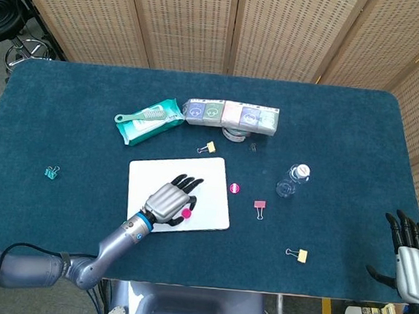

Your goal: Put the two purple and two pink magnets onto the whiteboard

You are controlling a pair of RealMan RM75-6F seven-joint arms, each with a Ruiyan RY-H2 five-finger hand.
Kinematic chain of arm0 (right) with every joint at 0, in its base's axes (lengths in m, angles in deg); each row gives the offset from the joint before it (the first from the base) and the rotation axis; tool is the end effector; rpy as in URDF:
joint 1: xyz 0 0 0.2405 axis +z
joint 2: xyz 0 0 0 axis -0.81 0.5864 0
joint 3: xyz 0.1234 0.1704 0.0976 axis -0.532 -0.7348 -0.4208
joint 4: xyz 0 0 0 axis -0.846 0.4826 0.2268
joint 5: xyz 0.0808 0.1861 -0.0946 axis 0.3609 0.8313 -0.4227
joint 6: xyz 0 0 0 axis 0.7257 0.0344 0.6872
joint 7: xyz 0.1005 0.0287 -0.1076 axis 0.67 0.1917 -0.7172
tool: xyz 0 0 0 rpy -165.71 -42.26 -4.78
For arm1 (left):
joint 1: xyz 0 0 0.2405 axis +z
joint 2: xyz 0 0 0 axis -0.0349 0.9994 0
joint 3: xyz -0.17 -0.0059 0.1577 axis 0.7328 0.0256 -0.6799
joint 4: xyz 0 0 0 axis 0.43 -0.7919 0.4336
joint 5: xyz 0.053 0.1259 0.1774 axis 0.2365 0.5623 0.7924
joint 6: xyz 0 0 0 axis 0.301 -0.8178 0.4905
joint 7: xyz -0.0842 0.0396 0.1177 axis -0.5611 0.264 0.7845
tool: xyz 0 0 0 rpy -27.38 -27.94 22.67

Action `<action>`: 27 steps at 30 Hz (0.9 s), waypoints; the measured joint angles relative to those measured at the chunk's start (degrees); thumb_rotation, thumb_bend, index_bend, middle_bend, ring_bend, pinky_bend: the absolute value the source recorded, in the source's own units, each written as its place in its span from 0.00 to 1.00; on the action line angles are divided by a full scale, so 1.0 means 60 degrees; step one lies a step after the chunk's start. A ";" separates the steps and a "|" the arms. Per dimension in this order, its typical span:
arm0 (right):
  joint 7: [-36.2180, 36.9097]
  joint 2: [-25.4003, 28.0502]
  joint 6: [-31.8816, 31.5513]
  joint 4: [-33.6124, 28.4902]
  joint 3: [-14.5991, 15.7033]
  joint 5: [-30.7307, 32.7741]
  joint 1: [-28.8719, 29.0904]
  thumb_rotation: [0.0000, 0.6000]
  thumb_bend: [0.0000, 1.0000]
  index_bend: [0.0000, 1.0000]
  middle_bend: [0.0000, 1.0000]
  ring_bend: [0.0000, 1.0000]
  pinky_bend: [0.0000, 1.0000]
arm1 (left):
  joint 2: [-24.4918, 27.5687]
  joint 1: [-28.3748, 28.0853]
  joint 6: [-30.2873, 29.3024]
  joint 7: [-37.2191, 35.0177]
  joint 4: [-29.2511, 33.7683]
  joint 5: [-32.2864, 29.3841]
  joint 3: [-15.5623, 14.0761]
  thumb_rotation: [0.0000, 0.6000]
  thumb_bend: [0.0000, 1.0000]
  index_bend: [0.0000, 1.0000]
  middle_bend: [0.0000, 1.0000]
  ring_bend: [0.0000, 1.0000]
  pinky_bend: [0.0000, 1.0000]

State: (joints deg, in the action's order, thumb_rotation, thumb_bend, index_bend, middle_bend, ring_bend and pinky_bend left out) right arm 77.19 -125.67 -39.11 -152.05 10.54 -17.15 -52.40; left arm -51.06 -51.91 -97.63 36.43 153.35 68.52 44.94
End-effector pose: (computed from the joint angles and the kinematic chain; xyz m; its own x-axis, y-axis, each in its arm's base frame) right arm -0.2905 -0.1722 0.1454 0.4234 -0.0356 0.9052 -0.8983 0.1128 0.4246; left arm -0.0678 0.3020 -0.1024 0.5026 0.3920 0.7705 0.7997 -0.5493 -0.2422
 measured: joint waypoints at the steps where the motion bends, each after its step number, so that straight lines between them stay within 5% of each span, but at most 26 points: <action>1: 0.0007 0.0002 0.0001 0.0001 -0.0003 0.0004 0.0001 1.00 0.00 0.03 0.00 0.00 0.00 | -0.0032 -0.0011 -0.0033 0.0042 -0.0013 -0.0036 -0.0002 1.00 0.31 0.61 0.00 0.00 0.00; 27: 0.0067 0.0044 -0.0045 -0.0012 -0.0013 -0.0003 -0.0017 1.00 0.00 0.03 0.00 0.00 0.00 | 0.0079 -0.0043 -0.0105 -0.0386 0.0026 -0.0349 -0.0065 1.00 0.29 0.26 0.00 0.00 0.00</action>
State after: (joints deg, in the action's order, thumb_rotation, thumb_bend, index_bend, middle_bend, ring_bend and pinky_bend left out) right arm 77.60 -125.40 -39.38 -152.12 10.46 -17.17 -52.50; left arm -50.59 -52.17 -98.26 34.12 153.51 66.43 44.55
